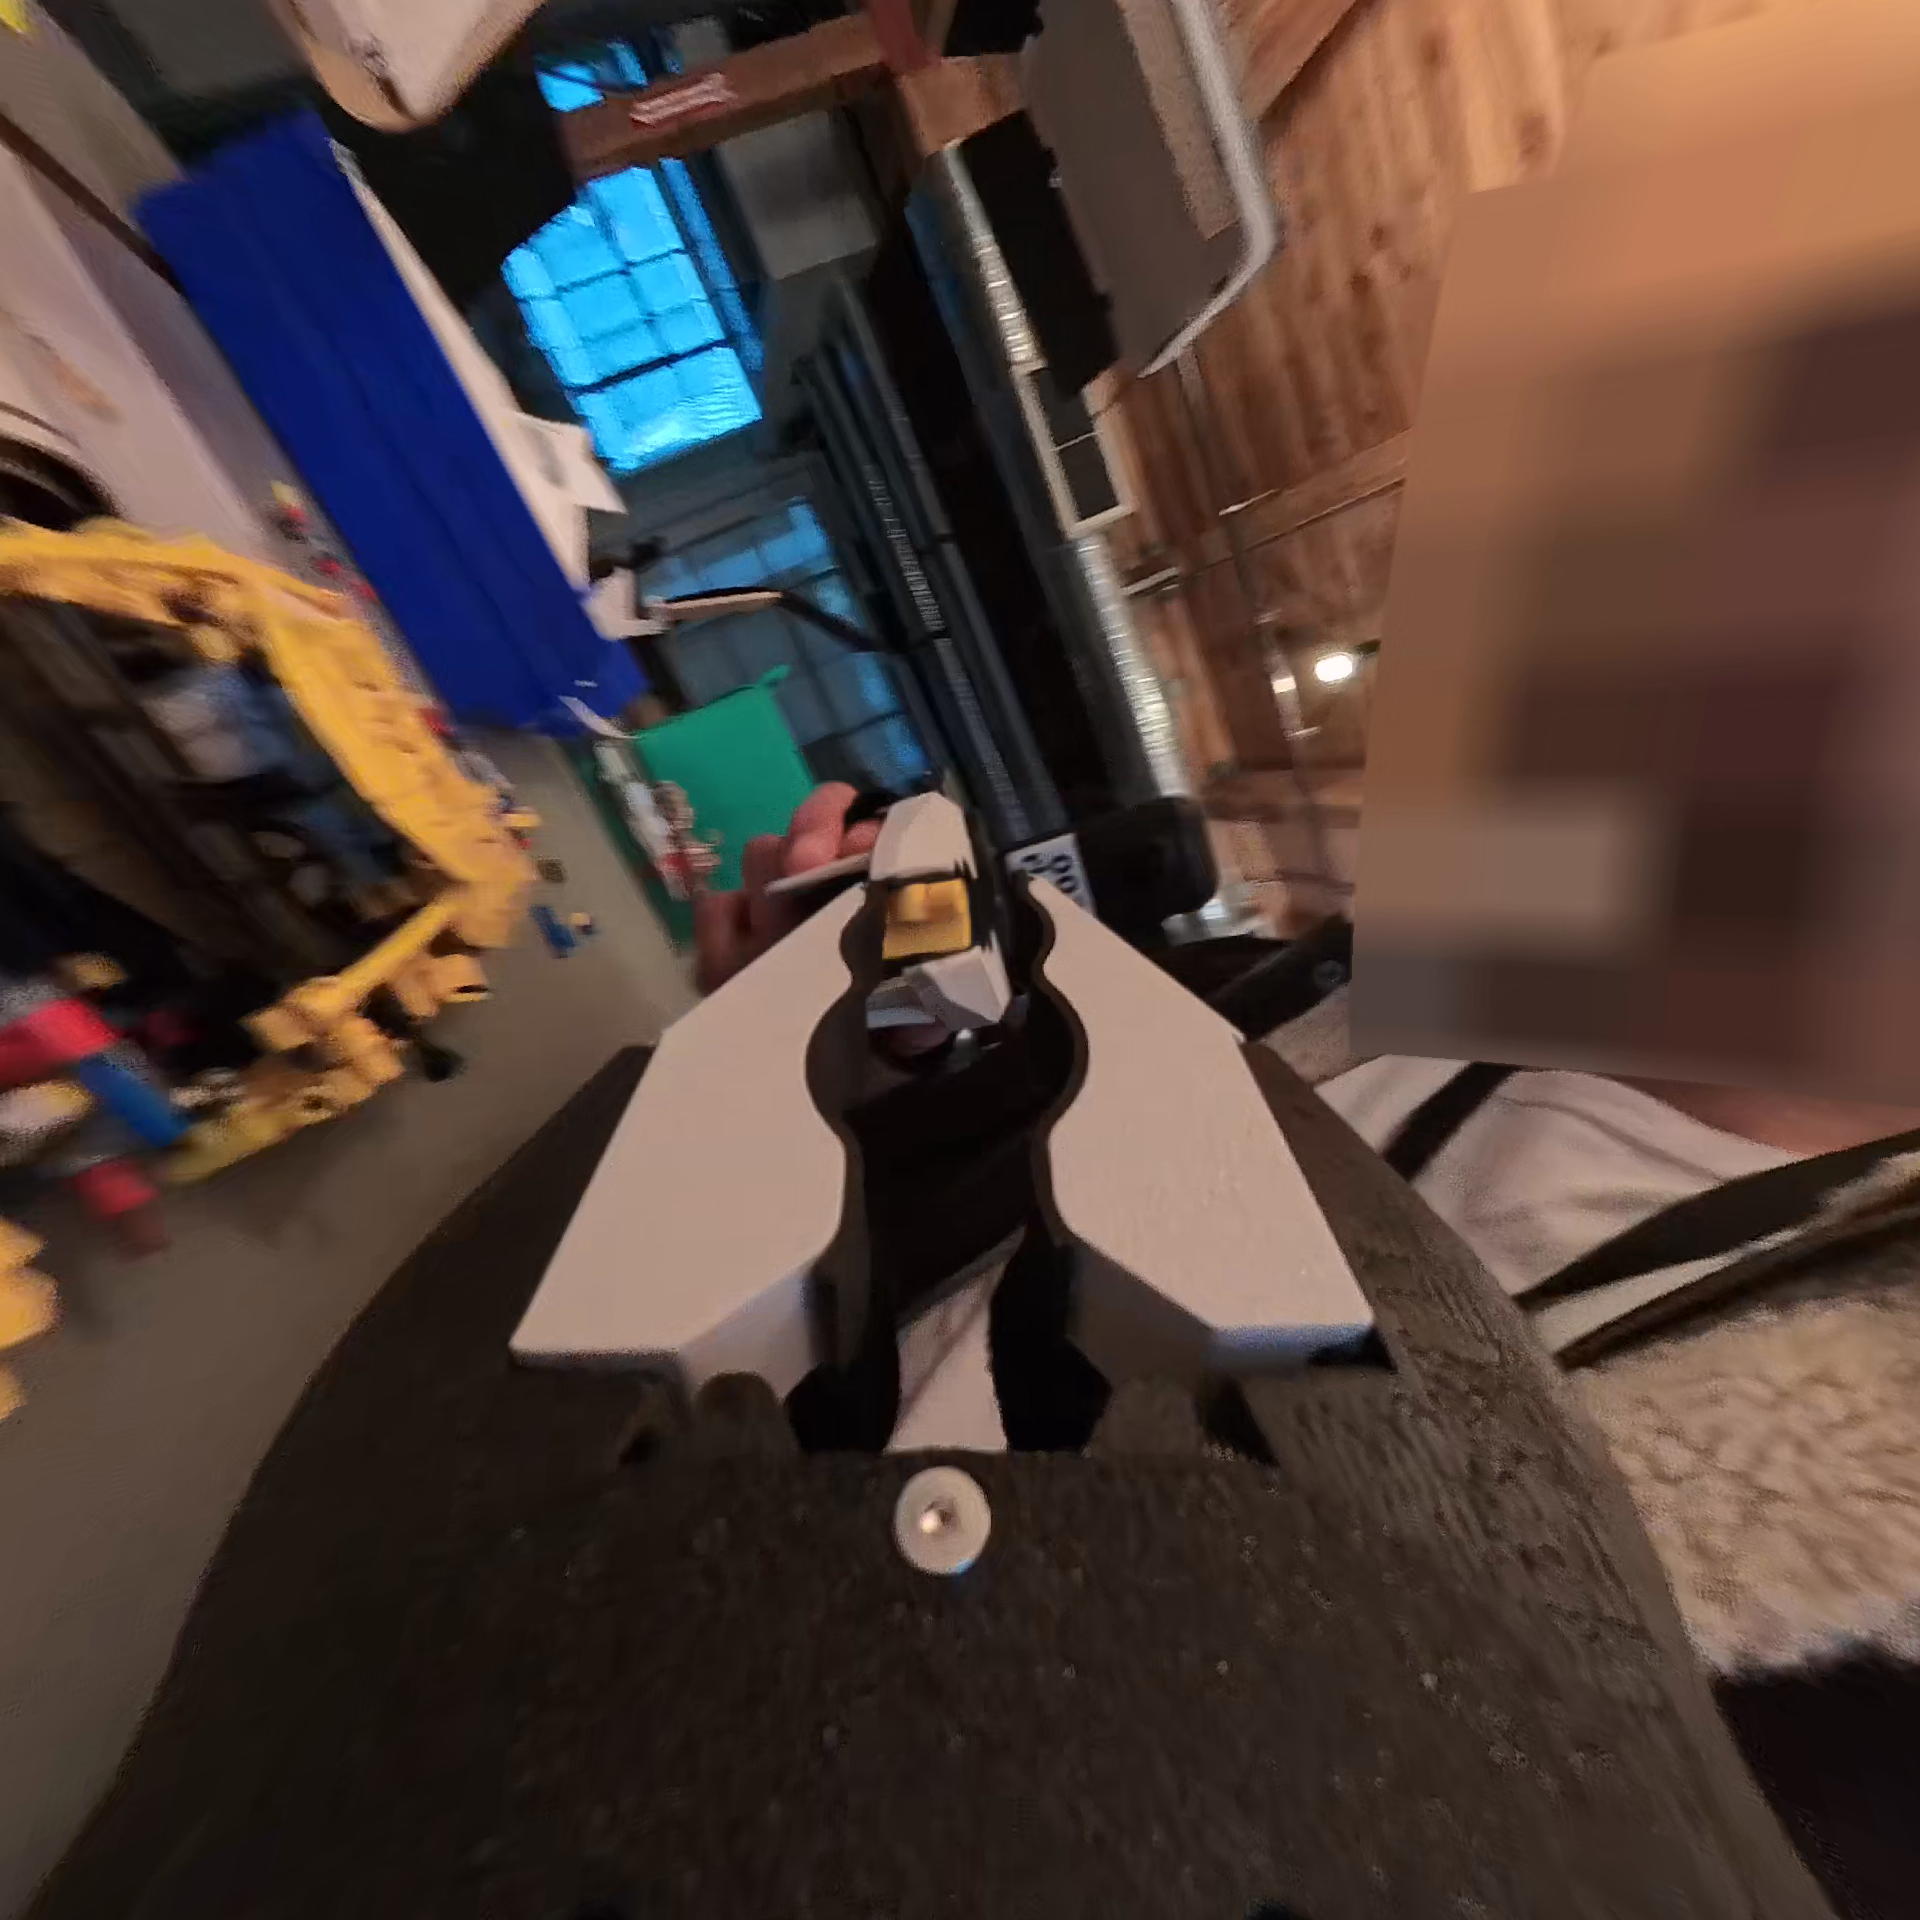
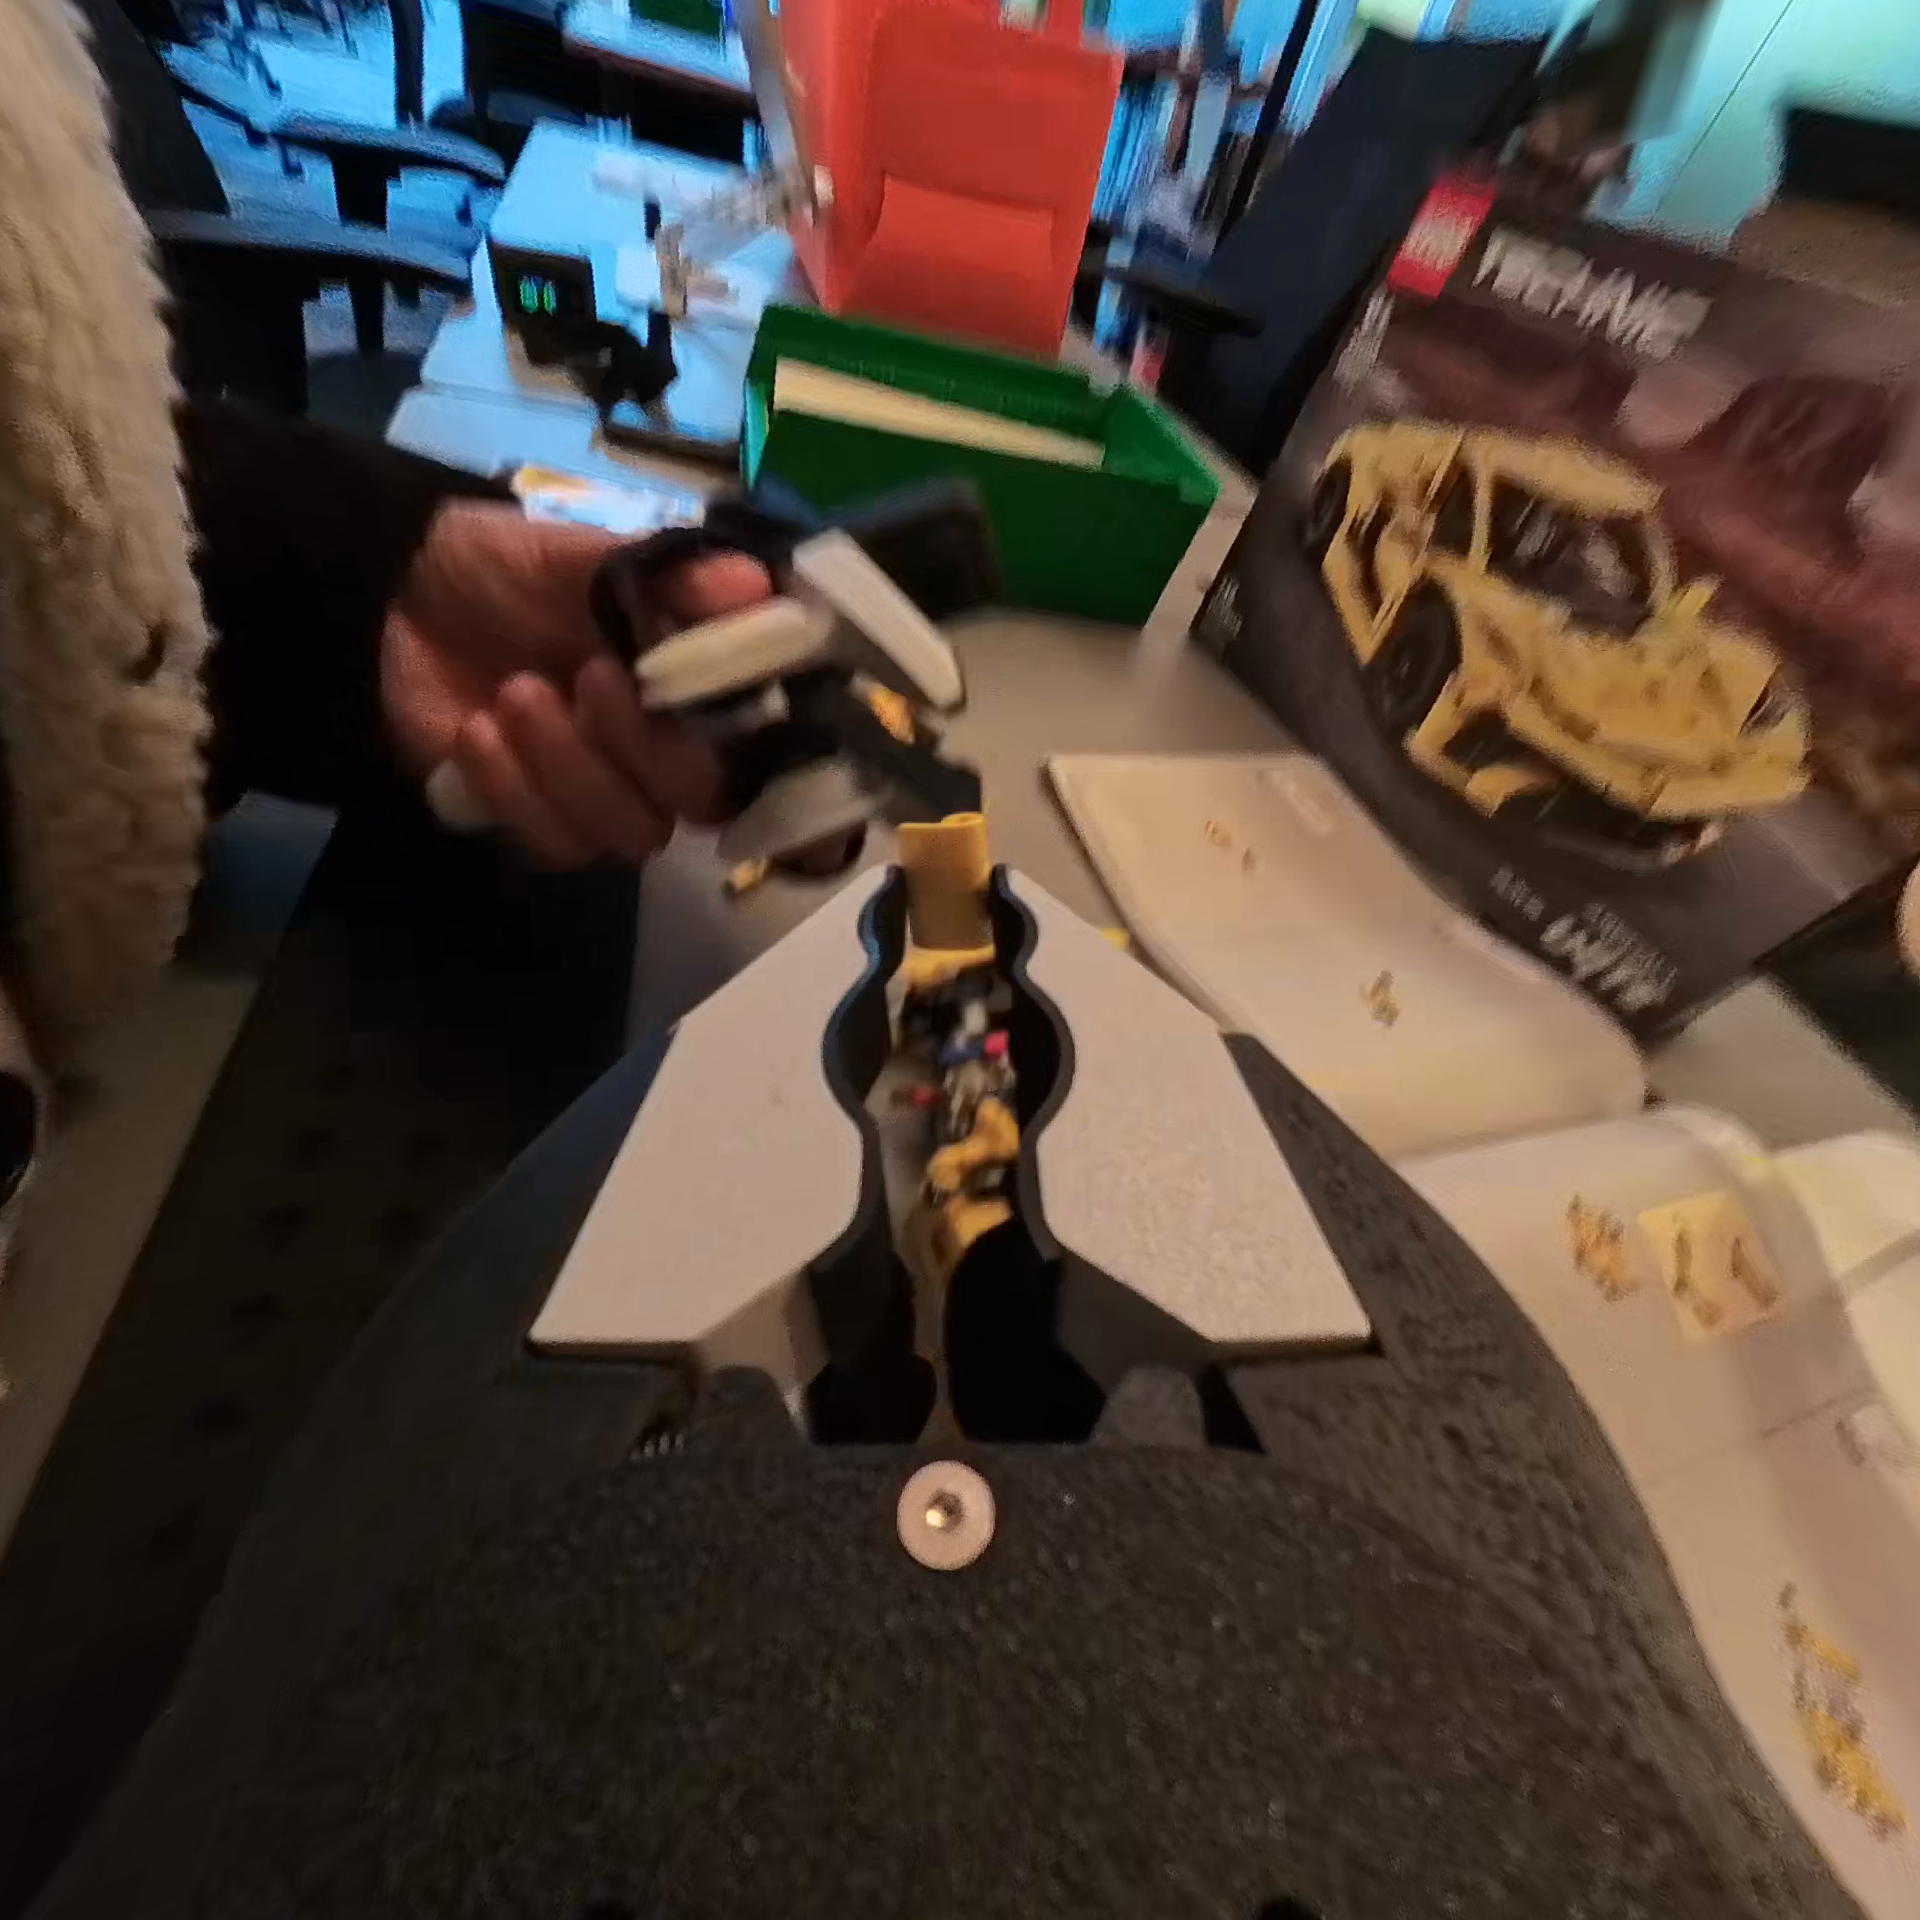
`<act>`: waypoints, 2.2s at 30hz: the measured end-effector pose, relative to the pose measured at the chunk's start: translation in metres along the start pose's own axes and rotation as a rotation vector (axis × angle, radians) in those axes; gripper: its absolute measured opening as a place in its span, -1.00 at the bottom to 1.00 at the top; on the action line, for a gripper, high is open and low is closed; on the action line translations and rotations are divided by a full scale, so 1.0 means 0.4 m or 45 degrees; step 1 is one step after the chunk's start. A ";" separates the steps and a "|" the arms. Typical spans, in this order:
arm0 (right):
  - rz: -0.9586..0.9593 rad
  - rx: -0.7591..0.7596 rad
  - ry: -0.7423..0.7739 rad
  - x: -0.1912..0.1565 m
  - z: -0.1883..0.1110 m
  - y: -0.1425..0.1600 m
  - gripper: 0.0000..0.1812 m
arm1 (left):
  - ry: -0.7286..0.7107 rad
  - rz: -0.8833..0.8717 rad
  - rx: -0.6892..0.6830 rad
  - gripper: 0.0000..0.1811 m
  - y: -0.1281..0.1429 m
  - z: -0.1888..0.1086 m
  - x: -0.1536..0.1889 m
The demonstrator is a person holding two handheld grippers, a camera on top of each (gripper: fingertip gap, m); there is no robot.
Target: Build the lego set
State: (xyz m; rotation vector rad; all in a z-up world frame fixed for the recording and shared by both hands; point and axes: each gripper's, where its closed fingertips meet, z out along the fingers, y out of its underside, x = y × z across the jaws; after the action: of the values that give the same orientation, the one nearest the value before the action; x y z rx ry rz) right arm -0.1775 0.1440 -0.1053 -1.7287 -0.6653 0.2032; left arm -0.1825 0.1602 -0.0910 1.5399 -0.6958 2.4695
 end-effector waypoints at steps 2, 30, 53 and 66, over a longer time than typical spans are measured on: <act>0.111 -0.223 -0.117 -0.029 -0.019 0.094 -0.84 | -0.169 0.144 -0.009 -0.74 -0.015 -0.038 -0.021; 0.471 -0.571 -0.149 -0.069 -0.130 0.347 -0.56 | -1.575 0.831 -0.706 -0.69 -0.004 -0.601 -0.093; 0.631 -0.210 -0.015 -0.028 -0.159 0.305 -0.67 | -1.445 0.970 -1.016 -0.78 0.102 -0.424 -0.238; 0.615 -0.127 0.065 0.002 -0.183 0.284 -0.74 | -1.115 1.007 -0.936 -0.90 0.125 -0.229 -0.228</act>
State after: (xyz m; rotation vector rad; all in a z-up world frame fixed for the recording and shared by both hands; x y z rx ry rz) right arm -0.1056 0.0692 -0.1918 -1.9646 -0.2128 0.4650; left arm -0.2326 0.1688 -0.2200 2.1661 -2.3679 1.3128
